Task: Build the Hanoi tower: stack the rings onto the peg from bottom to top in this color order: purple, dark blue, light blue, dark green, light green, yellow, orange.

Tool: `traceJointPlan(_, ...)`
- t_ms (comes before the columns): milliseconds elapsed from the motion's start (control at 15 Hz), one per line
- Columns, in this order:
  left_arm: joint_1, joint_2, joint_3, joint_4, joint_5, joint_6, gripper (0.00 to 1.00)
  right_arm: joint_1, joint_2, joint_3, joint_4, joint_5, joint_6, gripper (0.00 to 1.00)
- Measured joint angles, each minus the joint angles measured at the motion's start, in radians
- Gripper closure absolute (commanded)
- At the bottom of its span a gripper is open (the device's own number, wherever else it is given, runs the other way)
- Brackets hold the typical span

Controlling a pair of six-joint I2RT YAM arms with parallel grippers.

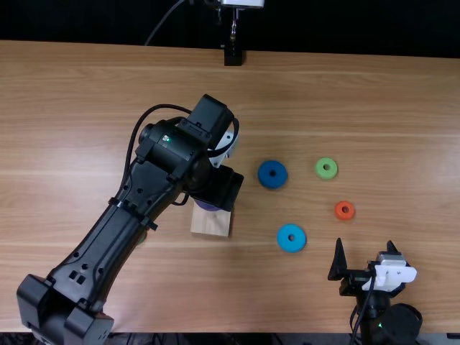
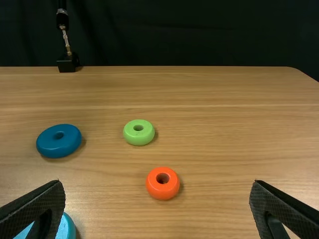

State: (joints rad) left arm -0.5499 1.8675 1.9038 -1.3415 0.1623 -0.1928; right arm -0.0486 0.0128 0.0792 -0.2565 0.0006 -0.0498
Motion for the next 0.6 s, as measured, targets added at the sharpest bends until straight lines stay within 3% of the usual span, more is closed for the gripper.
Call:
traceJointPlan(333,0.000,0.037,0.003,-0.001,-0.003,0.000,0.95,0.000,0.000,0.000,0.000,0.000,0.000,0.00)
traceJointPlan(400,0.000,0.037,0.003,-0.002,-0.003,0.001,0.90,0.000,0.000,0.000,0.000,0.000,0.000,0.00)
traceJointPlan(467,0.000,0.037,0.003,-0.002,-0.002,0.000,0.72,0.000,0.000,0.000,0.000,0.000,0.000,0.00)
traceJointPlan(533,0.000,0.037,0.003,-0.001,-0.002,0.001,0.41,0.000,0.000,0.000,0.000,0.000,0.000,0.00)
traceJointPlan(600,0.000,0.037,0.003,-0.001,-0.003,0.001,0.00,0.000,0.000,0.000,0.000,0.000,0.000,0.00)
